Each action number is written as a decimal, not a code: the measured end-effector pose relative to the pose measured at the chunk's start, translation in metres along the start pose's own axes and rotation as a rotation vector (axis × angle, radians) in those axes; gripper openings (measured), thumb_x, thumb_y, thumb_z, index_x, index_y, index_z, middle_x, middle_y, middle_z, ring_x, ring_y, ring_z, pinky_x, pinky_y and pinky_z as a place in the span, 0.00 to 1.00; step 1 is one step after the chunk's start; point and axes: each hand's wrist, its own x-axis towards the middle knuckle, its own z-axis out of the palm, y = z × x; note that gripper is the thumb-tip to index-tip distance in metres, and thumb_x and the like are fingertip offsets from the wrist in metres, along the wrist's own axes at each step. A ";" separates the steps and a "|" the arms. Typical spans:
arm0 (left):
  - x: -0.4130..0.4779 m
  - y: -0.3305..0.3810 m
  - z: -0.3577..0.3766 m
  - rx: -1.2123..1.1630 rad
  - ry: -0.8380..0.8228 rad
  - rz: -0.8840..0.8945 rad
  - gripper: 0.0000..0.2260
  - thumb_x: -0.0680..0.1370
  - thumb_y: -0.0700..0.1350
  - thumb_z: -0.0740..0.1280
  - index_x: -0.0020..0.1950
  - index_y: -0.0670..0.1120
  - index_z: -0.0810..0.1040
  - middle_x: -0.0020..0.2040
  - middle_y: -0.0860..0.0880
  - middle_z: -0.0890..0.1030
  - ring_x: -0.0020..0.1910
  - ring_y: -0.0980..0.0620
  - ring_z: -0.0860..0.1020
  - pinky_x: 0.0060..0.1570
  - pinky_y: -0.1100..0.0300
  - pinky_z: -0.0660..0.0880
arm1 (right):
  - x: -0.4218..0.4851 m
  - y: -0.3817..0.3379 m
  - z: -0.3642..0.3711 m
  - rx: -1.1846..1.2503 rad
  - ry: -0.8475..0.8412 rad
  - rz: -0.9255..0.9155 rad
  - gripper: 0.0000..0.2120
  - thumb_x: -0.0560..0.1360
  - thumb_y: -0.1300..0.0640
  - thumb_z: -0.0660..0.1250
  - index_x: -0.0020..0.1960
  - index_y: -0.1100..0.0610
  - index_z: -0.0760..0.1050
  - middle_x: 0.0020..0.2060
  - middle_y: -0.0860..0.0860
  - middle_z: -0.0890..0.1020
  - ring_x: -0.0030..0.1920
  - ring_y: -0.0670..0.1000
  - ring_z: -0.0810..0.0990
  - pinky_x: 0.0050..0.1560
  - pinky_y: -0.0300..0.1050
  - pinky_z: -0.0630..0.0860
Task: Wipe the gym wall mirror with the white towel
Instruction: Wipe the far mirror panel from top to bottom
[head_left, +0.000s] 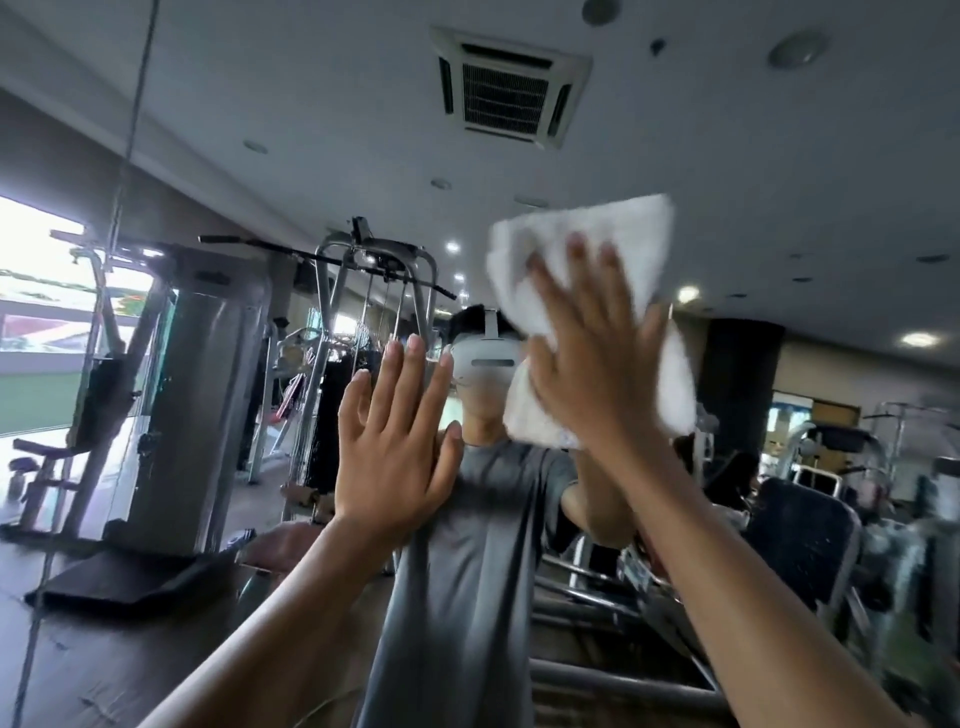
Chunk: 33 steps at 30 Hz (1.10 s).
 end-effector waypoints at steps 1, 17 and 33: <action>0.000 -0.001 0.000 -0.005 0.018 0.010 0.28 0.81 0.52 0.55 0.80 0.45 0.62 0.81 0.42 0.58 0.81 0.45 0.54 0.75 0.40 0.56 | -0.009 -0.006 0.003 -0.007 -0.027 -0.121 0.32 0.78 0.44 0.53 0.81 0.43 0.53 0.82 0.49 0.50 0.81 0.54 0.46 0.71 0.68 0.56; 0.139 -0.034 -0.019 -0.040 -0.031 0.016 0.28 0.82 0.57 0.48 0.82 0.51 0.53 0.83 0.46 0.46 0.81 0.52 0.41 0.77 0.44 0.37 | 0.051 0.025 -0.011 -0.059 -0.057 -0.218 0.33 0.79 0.42 0.55 0.81 0.43 0.49 0.82 0.49 0.48 0.81 0.55 0.45 0.72 0.71 0.56; 0.137 -0.036 -0.013 0.032 0.007 0.051 0.27 0.82 0.56 0.48 0.82 0.52 0.57 0.83 0.46 0.52 0.82 0.49 0.49 0.77 0.45 0.40 | 0.076 0.014 -0.009 -0.119 -0.005 -0.233 0.34 0.76 0.41 0.53 0.80 0.45 0.53 0.81 0.52 0.55 0.80 0.57 0.54 0.70 0.70 0.61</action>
